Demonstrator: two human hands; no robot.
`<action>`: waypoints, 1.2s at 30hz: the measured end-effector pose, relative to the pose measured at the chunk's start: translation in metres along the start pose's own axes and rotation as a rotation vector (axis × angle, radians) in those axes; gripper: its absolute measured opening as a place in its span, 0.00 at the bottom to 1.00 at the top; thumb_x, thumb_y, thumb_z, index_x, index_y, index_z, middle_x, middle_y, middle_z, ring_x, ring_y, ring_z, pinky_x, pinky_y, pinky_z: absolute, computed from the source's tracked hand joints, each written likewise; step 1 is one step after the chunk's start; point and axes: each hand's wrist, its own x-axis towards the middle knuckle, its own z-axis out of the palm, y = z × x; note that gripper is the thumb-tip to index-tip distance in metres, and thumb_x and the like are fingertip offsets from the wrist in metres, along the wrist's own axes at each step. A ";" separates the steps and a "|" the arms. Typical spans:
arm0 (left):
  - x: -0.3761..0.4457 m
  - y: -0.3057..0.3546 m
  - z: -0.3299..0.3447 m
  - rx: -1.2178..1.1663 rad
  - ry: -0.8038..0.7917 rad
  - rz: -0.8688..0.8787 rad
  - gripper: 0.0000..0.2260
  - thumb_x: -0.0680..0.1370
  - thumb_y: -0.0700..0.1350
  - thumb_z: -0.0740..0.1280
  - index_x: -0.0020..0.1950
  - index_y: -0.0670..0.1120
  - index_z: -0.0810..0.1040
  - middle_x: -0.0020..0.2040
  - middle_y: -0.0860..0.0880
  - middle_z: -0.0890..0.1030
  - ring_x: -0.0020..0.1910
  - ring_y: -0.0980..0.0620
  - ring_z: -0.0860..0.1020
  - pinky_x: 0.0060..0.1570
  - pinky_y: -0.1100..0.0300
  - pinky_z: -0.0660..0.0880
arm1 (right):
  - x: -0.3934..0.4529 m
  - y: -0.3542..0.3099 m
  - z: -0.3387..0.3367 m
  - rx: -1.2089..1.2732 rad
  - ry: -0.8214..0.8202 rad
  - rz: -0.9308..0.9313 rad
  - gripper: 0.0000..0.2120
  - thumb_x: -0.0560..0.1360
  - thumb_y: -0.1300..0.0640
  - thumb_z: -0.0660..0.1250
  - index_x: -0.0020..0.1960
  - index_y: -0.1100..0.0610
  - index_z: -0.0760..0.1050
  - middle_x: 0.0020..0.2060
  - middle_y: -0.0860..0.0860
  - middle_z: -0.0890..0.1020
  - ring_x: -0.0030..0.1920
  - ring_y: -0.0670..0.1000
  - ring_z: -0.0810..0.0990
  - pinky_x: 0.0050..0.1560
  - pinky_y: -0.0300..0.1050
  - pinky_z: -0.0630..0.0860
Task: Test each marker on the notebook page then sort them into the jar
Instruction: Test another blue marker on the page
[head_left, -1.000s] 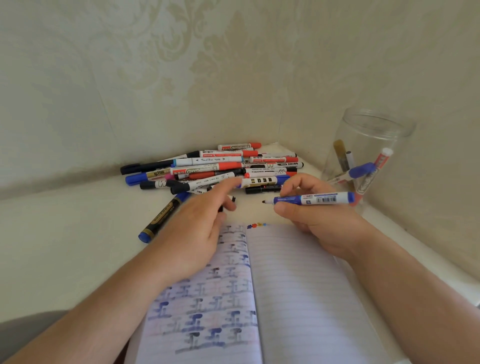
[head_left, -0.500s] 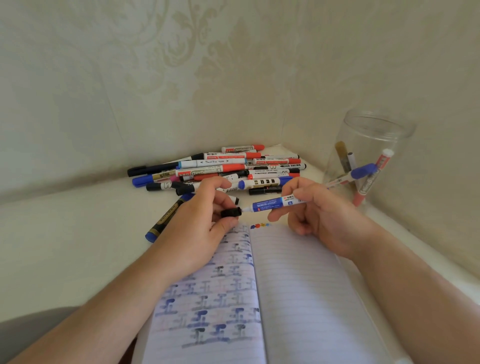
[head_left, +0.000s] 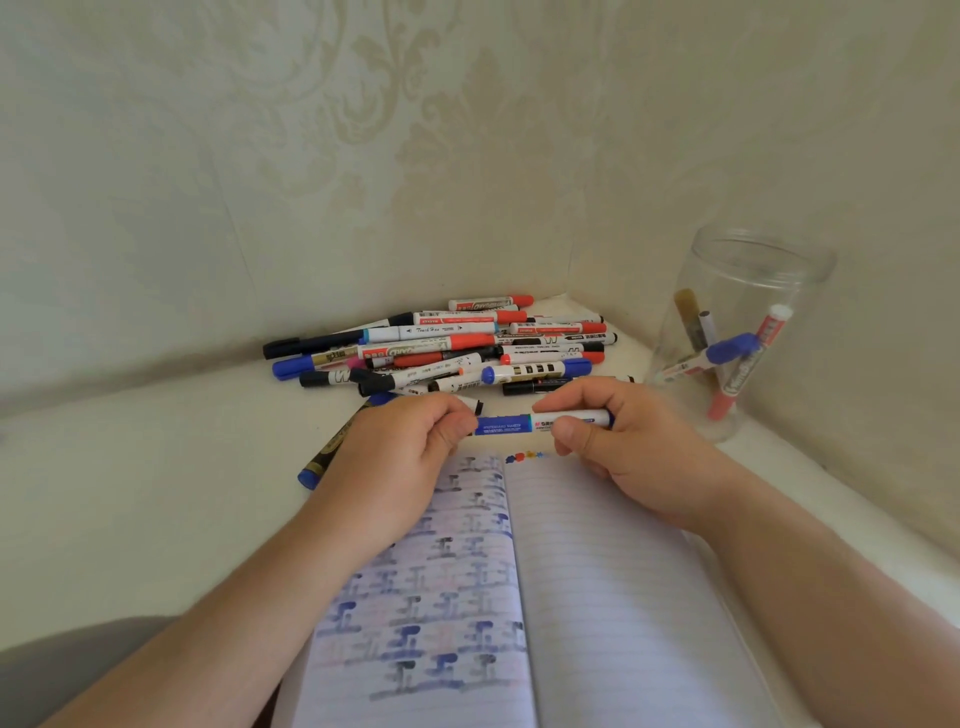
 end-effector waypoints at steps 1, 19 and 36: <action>0.001 0.000 0.001 0.017 -0.018 -0.005 0.13 0.84 0.56 0.58 0.58 0.57 0.81 0.41 0.62 0.79 0.46 0.69 0.76 0.41 0.72 0.69 | 0.000 0.000 0.000 -0.036 -0.009 -0.003 0.09 0.83 0.59 0.67 0.56 0.47 0.82 0.32 0.40 0.82 0.28 0.39 0.72 0.32 0.31 0.68; -0.003 0.006 0.000 0.170 -0.075 0.153 0.16 0.84 0.51 0.63 0.72 0.55 0.76 0.61 0.59 0.78 0.57 0.64 0.69 0.57 0.66 0.66 | 0.002 -0.004 0.003 -0.215 0.062 0.025 0.12 0.80 0.46 0.71 0.61 0.37 0.73 0.46 0.45 0.78 0.45 0.44 0.77 0.43 0.40 0.73; -0.125 -0.246 -0.247 0.718 0.485 -0.566 0.09 0.79 0.49 0.73 0.58 0.55 0.86 0.53 0.45 0.82 0.54 0.37 0.77 0.58 0.46 0.71 | -0.003 -0.006 -0.008 -0.122 0.099 0.115 0.48 0.52 0.11 0.62 0.62 0.39 0.76 0.27 0.48 0.72 0.27 0.49 0.69 0.29 0.41 0.66</action>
